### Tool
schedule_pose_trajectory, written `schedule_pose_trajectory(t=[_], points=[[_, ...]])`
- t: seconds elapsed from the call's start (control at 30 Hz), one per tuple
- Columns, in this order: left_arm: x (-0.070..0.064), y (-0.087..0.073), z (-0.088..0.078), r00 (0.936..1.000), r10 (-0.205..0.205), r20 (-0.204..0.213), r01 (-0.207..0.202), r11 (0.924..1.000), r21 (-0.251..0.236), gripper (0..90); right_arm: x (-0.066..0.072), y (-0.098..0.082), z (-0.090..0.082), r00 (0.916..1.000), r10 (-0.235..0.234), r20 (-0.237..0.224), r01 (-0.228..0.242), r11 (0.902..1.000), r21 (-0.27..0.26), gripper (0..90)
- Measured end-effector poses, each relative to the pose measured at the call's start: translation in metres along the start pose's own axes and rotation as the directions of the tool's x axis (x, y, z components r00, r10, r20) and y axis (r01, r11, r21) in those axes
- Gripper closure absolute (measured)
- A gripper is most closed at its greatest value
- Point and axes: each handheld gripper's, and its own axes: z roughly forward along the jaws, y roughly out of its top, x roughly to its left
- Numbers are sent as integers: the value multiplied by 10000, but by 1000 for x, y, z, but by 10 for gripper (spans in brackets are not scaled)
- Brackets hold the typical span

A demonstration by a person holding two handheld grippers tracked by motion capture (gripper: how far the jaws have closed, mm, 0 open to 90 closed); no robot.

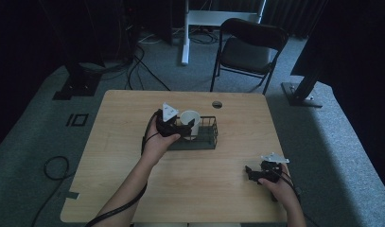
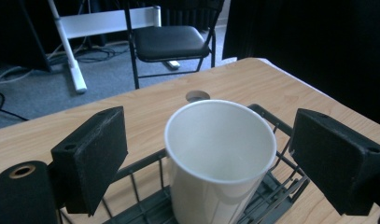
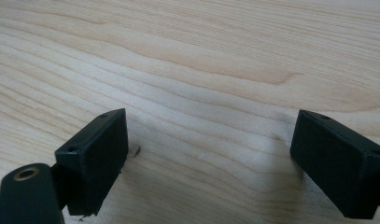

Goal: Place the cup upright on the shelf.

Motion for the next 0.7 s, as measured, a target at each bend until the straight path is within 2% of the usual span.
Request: schedule_pose_trajectory(t=[0.07,0.13,0.2,0.43,0.5,0.7], points=[[2,-1,-5,9999,-118,32,118,9999,-43,118,0,0,0,10000,-1,1,1,10000,-1,109],[5,-2,-9,10000,1,-99,-2,10000,-49,118,0,0,0,10000,-1,-1,1,10000,-1,109],[8,-4,-13,9998,-151,-107,150,9998,-89,118,0,0,0,10000,-1,0,1,10000,-1,109],[19,-9,-30,9991,-127,-392,123,9999,-116,118,0,0,0,10000,-2,-2,2,10000,0,109],[23,-10,-34,9989,-234,-403,228,9996,-147,118,0,0,0,10000,-2,0,2,10000,0,109],[31,-13,-46,9984,-178,-537,170,9997,-147,118,0,0,0,10000,-4,0,4,10000,2,109]])
